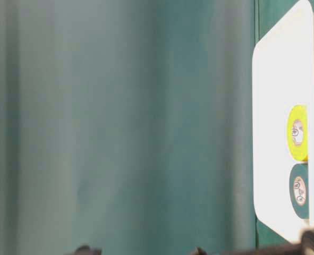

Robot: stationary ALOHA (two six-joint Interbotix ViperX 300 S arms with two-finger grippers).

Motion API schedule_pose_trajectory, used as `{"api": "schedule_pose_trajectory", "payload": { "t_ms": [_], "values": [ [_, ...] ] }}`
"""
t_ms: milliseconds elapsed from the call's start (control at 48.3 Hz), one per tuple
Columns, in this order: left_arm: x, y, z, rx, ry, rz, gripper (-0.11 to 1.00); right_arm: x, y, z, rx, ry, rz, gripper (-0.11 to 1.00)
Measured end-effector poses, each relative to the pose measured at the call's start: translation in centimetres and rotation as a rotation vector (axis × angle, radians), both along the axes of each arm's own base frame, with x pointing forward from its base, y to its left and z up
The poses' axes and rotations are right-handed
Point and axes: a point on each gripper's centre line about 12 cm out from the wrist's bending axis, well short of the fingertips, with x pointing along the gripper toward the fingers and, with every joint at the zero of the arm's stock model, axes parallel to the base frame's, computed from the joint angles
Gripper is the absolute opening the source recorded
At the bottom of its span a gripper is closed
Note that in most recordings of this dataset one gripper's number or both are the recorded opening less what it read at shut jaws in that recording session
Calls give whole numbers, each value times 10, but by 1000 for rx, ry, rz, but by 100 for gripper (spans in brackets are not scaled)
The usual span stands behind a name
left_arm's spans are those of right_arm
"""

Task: Put the tape into the white case with the left arm.
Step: 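Lift the black roll and carry it into the tray's upper area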

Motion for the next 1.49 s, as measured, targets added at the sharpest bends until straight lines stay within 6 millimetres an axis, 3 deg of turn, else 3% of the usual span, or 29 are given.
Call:
{"api": "schedule_pose_trajectory", "payload": {
  "t_ms": [373,725,1160,1492],
  "values": [
    [34,68,11,146,-38,77,22,0,0,0,0,2,0,99],
    [65,137,0,270,-2,136,22,0,0,0,0,0,0,99],
    [76,215,-9,355,20,230,22,0,0,0,0,0,0,99],
    [83,242,-18,364,31,270,22,0,0,0,0,0,0,99]
  ]
}}
